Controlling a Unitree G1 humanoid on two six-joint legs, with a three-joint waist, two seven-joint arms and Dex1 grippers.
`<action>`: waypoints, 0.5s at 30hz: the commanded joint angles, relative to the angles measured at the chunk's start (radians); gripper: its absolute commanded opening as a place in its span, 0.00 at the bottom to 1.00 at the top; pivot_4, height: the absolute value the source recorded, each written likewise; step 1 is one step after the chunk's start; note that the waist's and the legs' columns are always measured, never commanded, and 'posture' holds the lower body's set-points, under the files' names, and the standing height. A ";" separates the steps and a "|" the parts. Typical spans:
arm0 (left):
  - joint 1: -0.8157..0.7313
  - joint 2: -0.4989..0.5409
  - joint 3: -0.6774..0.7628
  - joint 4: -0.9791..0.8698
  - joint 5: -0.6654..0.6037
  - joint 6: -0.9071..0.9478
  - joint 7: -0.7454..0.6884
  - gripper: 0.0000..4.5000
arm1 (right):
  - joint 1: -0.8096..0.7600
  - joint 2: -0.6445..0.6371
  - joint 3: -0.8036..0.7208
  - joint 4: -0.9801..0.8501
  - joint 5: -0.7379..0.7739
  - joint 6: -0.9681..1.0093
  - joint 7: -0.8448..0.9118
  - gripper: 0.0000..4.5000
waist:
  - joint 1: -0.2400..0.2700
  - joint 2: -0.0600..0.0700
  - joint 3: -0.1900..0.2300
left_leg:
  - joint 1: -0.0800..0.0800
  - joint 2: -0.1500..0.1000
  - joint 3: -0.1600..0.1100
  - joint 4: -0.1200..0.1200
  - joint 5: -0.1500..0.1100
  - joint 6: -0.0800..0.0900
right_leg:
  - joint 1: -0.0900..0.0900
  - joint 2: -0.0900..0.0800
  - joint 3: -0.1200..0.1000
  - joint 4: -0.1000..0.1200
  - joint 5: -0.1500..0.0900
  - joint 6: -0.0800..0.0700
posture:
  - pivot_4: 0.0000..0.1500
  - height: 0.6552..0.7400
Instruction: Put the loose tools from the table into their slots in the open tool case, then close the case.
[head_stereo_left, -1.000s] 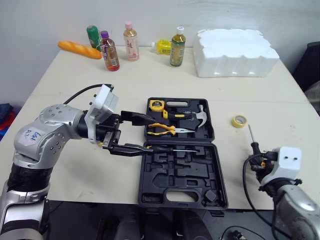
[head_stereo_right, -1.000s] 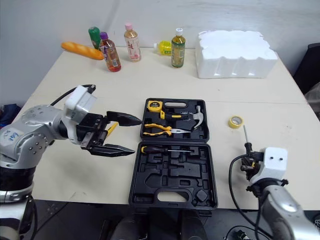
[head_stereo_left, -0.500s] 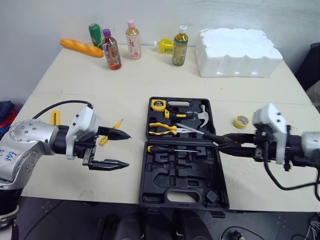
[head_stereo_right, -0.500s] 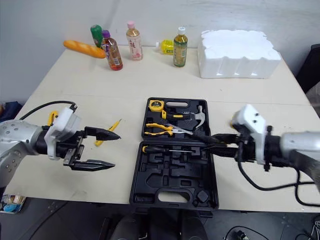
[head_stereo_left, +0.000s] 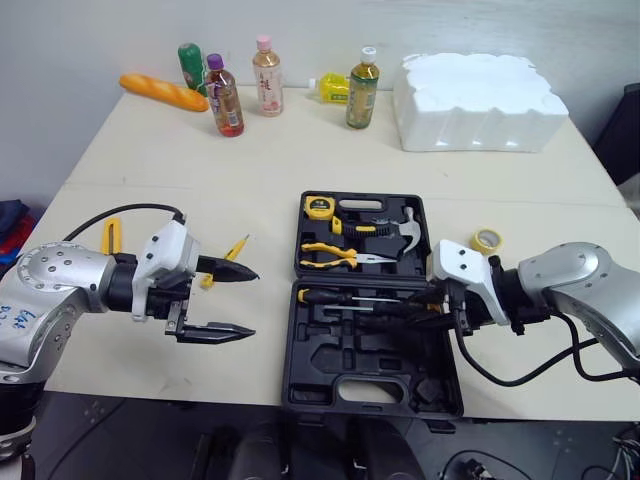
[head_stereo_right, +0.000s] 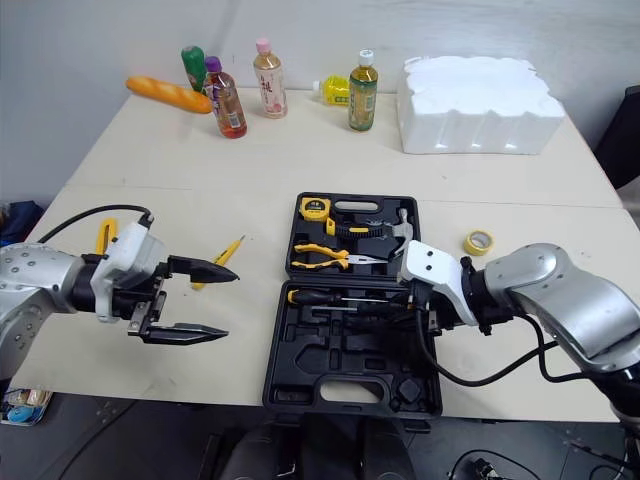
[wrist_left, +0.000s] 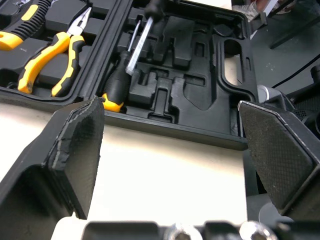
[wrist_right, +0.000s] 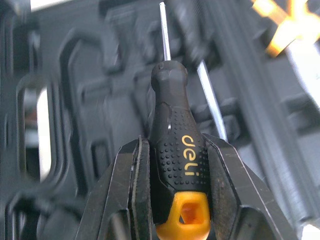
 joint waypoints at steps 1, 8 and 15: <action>-0.026 -0.008 -0.010 -0.006 0.012 -0.024 -0.007 1.00 | -0.009 0.006 0.004 -0.009 -0.036 -0.031 0.033 0.23 | 0.000 0.000 0.000 | 0.000 0.000 0.000 0.000 0.000 0.000 | 0.000 0.000 0.000 0.001 0.000 0.000 | 1.00 0.95; -0.053 -0.014 -0.027 0.001 0.012 -0.027 -0.015 1.00 | -0.005 0.015 0.026 0.045 -0.115 -0.049 0.035 0.23 | -0.001 0.000 0.000 | 0.000 0.001 0.000 0.001 0.001 -0.001 | -0.001 0.000 0.000 0.003 -0.001 -0.001 | 1.00 0.95; -0.054 -0.020 -0.044 0.005 0.028 -0.044 -0.019 1.00 | 0.014 0.039 0.056 0.103 -0.192 -0.129 0.061 0.23 | 0.000 0.000 0.000 | 0.000 0.001 0.000 0.002 0.000 -0.001 | -0.001 0.001 0.000 0.004 -0.001 -0.001 | 1.00 0.95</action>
